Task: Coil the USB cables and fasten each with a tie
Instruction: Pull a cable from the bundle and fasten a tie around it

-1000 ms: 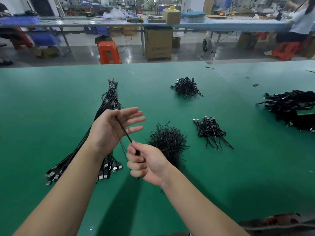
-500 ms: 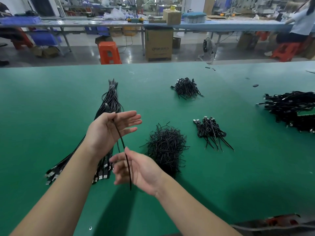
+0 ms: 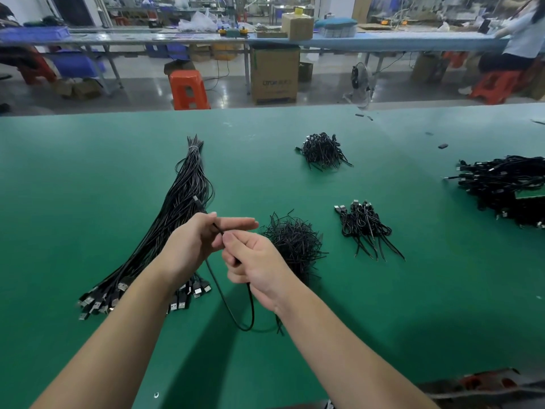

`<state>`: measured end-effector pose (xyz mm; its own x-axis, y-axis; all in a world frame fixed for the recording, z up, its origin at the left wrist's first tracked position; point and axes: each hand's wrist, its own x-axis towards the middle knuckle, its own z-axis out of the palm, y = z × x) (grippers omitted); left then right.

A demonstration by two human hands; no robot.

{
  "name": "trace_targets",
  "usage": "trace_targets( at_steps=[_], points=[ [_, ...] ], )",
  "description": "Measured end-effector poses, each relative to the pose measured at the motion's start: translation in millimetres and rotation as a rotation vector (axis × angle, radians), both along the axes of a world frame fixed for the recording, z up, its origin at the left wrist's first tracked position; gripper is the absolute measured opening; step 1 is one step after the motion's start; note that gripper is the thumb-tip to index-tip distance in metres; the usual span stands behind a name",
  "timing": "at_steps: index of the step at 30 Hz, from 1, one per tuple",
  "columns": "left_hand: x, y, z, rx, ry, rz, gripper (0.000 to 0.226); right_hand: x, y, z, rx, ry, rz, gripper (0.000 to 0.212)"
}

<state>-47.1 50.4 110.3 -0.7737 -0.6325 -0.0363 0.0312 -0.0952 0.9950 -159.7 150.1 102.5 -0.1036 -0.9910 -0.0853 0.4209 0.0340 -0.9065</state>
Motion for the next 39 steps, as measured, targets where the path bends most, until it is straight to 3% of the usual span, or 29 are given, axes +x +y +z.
trace_targets(
  at_steps=[4,7,9,10,12,14,16,19,21,23,29,36,39],
  points=[
    [-4.1,7.8,-0.2,-0.016,0.092,0.066,0.059,6.6,3.2,-13.8,0.078,-0.1,0.096,0.034],
    [-6.3,9.0,8.4,0.047,0.255,0.112,0.059,11.3,4.8,-29.5,0.12,-0.338,0.192,0.042],
    [-2.8,6.9,18.1,0.187,0.387,0.129,0.053,11.6,4.7,-40.4,0.137,-0.489,0.231,0.043],
    [1.4,5.0,22.9,0.283,0.457,0.086,0.048,10.8,4.2,-45.1,0.14,-0.538,0.246,0.042],
    [11.7,2.4,30.2,0.5,0.561,-0.192,0.045,8.3,1.2,-51.0,0.145,-0.601,0.261,0.041],
    [22.4,0.5,30.6,0.552,0.386,-0.488,0.049,3.5,-3.7,-50.9,0.149,-0.603,0.25,0.04],
    [29.9,-1.5,26.8,0.353,-0.043,-0.555,0.049,-2.2,-7.8,-47.4,0.145,-0.535,0.236,0.038],
    [34.4,3.5,21.9,0.108,-0.56,-0.464,0.052,-10.1,-12.5,-42.3,0.15,-0.437,0.213,0.039],
    [32.8,7.0,16.4,0.028,-0.722,-0.317,0.049,-14.0,-15.5,-39.2,0.148,-0.354,0.187,0.042],
    [28.2,10.2,8.1,-0.058,-0.748,-0.141,0.044,-15.0,-17.0,-36.1,0.125,-0.257,0.159,0.041],
    [15.2,15.4,-10.8,-0.188,-0.32,0.226,0.036,-7.1,-16.9,-31.6,0.071,-0.147,0.119,0.04],
    [-9.3,13.6,-3.6,0.247,0.348,0.505,0.048,15.1,-17.5,-47.3,0.06,-0.148,0.126,0.036],
    [-2.4,2.7,19.3,0.462,0.496,0.519,0.043,18.6,-18.2,-57.9,0.053,-0.222,0.101,0.037]
  ],
)
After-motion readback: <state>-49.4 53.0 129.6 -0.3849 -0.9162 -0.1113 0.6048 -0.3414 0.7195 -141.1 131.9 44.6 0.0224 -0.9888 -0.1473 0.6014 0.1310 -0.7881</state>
